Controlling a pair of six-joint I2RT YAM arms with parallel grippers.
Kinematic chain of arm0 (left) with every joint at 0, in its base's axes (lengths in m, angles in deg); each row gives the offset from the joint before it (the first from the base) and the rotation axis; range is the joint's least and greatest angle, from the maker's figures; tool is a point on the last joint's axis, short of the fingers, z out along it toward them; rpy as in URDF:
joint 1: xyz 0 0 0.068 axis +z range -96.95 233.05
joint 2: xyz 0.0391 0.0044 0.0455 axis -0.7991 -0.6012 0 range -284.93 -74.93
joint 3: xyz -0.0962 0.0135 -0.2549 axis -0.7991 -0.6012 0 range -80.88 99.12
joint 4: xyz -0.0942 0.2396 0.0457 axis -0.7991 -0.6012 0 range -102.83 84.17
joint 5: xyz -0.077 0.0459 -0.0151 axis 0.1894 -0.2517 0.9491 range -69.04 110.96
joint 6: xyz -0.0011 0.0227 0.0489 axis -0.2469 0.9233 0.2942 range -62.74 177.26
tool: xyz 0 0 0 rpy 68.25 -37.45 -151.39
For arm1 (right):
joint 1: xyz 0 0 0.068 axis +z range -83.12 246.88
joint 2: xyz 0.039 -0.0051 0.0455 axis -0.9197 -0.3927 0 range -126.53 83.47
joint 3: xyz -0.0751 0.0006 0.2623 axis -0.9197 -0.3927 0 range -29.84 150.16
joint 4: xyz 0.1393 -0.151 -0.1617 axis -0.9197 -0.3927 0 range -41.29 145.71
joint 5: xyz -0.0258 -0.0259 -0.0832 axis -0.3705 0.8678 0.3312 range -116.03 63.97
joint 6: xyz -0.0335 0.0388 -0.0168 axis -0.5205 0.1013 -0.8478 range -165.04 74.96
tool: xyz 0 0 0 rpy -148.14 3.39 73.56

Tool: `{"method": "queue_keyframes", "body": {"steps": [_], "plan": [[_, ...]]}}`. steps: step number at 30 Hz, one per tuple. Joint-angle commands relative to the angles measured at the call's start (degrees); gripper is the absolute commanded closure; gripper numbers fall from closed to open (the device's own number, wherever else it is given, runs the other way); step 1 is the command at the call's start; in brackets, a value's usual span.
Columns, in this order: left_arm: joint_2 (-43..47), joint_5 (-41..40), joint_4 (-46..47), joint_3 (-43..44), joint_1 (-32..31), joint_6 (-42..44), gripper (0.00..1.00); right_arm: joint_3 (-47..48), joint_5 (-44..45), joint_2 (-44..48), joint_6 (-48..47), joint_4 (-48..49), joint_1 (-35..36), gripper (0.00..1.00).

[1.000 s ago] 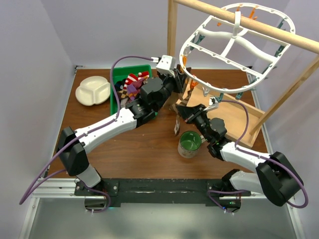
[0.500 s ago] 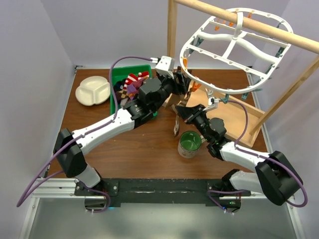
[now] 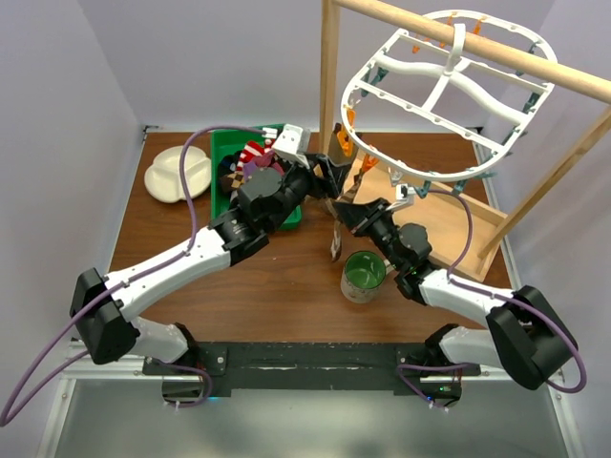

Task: Remove the socks clipped to the hanger
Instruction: Remove the sock from the hanger.

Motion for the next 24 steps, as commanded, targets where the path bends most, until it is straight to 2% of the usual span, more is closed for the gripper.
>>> {"method": "queue_keyframes", "body": {"steps": [1, 6, 14, 19, 24], "plan": [[3.9, -1.5, 1.0, -3.8, 0.1, -0.8, 0.24, 2.9, -0.3, -0.9, 1.0, 3.5, 0.2, 1.00], [6.1, -2.6, 0.3, -9.0, 1.1, -1.8, 0.25, 4.0, -2.8, -1.4, 1.9, 3.7, 0.2, 1.00], [12.2, 5.6, 8.7, -24.0, 2.5, 0.3, 0.23, 5.8, -5.5, -3.1, 2.9, 3.2, 0.2, 1.00], [10.1, 11.3, 12.8, -27.5, 2.4, 0.8, 0.21, 6.6, -6.6, -4.5, 4.1, 3.7, 0.2, 1.00], [7.2, 13.1, 15.3, -26.9, 2.4, 0.8, 0.18, 7.1, -6.9, -4.5, 4.7, 3.4, 0.2, 1.00]]}}
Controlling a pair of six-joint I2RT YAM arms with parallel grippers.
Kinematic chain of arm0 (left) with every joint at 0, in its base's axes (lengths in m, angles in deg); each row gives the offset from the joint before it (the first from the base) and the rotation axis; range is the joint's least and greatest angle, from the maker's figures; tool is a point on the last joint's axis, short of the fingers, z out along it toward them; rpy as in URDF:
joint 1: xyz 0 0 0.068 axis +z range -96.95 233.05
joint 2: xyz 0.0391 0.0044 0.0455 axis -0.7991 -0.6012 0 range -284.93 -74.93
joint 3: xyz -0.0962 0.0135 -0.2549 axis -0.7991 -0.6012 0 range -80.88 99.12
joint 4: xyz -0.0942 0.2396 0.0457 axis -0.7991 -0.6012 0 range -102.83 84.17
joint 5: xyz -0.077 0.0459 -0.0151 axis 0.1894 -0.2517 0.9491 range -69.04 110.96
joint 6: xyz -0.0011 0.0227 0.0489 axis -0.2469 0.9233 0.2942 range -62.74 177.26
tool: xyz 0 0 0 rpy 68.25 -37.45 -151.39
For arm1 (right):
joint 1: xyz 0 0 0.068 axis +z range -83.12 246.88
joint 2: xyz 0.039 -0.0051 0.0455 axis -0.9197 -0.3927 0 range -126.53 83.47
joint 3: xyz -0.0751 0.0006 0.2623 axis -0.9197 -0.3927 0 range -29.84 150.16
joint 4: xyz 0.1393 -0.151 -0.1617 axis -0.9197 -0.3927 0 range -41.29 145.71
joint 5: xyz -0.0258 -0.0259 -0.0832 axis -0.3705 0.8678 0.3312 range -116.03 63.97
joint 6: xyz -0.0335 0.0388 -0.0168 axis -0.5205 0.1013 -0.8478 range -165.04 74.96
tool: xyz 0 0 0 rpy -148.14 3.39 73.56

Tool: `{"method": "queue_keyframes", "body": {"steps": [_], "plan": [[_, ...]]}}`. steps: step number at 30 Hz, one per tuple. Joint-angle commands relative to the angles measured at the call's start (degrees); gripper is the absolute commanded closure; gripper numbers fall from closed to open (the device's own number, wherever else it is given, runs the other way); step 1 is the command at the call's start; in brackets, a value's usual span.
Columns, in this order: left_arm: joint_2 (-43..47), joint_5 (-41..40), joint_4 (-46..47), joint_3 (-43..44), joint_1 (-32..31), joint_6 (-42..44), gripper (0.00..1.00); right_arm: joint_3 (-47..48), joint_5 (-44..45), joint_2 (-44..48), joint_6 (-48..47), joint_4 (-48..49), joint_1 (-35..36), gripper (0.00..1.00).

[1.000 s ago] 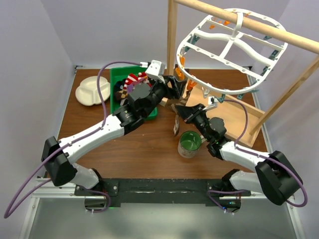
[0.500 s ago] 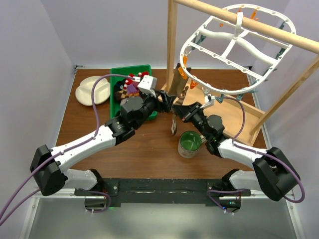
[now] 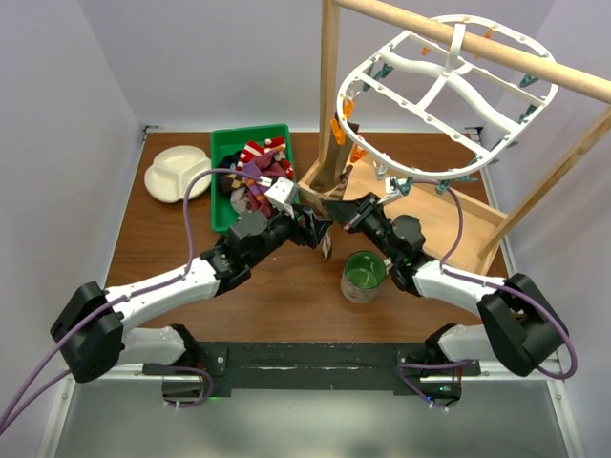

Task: Remove the socks clipped to the hanger
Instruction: Remove the sock from the hanger.

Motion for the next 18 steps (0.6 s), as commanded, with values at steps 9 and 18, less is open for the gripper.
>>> {"method": "queue_keyframes", "body": {"steps": [9, 18], "plan": [[-5.9, 2.8, 7.4, 2.6, 0.1, 0.5, 0.19, 3.9, -0.3, 1.5, 1.1, 0.6, 0.3, 1.00], [-7.7, -1.3, 11.1, 3.1, 0.1, -1.9, 0.32, 3.8, -0.3, 2.2, 1.4, 0.1, 0.3, 1.00]]}}
